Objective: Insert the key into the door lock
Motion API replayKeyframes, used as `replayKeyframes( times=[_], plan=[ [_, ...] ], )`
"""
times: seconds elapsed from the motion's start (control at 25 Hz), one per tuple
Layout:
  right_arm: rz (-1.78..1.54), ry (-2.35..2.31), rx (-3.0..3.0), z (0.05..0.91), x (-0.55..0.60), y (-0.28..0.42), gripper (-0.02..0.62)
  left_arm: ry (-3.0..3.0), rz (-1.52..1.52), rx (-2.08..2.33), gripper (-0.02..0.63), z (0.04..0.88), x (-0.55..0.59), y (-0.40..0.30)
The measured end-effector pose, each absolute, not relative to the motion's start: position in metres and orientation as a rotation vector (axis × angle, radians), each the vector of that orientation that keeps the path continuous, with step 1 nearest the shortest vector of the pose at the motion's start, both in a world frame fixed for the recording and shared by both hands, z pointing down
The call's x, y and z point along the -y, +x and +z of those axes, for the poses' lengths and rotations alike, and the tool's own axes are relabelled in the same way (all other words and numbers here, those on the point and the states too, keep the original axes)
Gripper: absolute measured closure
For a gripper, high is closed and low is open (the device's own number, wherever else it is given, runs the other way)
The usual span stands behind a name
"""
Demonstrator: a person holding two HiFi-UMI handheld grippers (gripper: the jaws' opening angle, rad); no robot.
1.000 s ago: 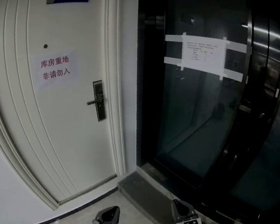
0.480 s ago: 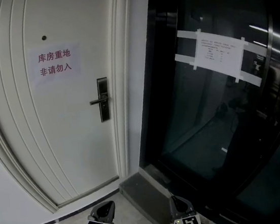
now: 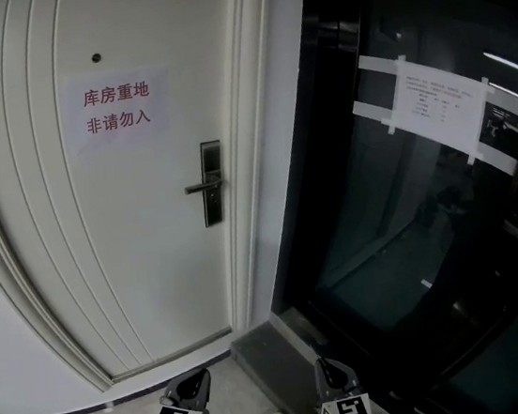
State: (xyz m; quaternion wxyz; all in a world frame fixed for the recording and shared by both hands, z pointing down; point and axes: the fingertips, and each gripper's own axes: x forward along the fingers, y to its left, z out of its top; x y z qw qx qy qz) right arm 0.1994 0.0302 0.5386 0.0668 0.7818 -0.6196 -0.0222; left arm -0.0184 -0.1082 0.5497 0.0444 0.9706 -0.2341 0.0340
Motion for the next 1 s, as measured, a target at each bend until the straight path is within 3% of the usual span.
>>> replayKeyframes(
  times=[0.64, 1.0],
  plan=[
    [-0.183, 2.225, 2.033, 0.516, 0.133, 0.255, 0.584, 2.872, 0.072, 0.954, 0.604, 0.553, 0.224, 0.002],
    [-0.422, 2.023, 2.005, 0.495, 0.210, 0.271, 0.584, 2.828, 0.072, 1.053, 0.604, 0.549, 0.278, 0.019]
  ],
)
